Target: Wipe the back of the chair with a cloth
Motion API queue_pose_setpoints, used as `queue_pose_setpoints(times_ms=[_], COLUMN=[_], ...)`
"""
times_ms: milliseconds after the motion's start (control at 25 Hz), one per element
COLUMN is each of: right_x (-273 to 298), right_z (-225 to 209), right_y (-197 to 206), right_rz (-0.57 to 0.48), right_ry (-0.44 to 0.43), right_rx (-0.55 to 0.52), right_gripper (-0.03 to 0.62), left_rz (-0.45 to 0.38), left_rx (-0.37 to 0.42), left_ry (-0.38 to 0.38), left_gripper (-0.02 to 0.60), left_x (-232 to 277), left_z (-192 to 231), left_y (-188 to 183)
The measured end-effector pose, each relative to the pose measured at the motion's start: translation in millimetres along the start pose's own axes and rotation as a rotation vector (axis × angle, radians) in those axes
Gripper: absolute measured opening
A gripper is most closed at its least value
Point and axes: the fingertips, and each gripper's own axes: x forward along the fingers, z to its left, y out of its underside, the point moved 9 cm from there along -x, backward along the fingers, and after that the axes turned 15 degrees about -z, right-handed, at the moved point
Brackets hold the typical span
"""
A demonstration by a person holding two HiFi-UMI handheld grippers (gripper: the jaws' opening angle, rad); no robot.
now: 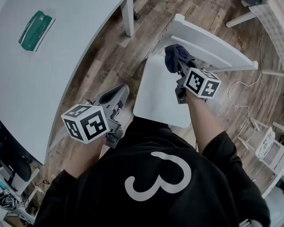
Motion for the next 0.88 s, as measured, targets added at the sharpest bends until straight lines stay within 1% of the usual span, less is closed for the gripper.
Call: queue_pose_setpoints(times_ms=[360,520,680,880], right_x=[36,47,47,47], right_z=[4,1,0,-1], right_y=[1,3,5,4], right_rz=[0.001,-0.024,-0.058,-0.052], right_ry=[0.026,0.052,0.064,0.065], right_rx=[-0.01,0.018,0.019,0.016], right_gripper=[0.052,0.052,0.052,0.052], left_rz=[-0.026,-0.019,0.001,0.01], left_rx=[-0.009,-0.014,-0.005,0.009], left_ry=[-0.031,-0.049,-0.048,-0.034], left_gripper=[0.014,0.014,0.014,0.014], left_x=[-7,-7,-1,4], left_z=[19,27,20,8], left_y=[-8,-6,1,3])
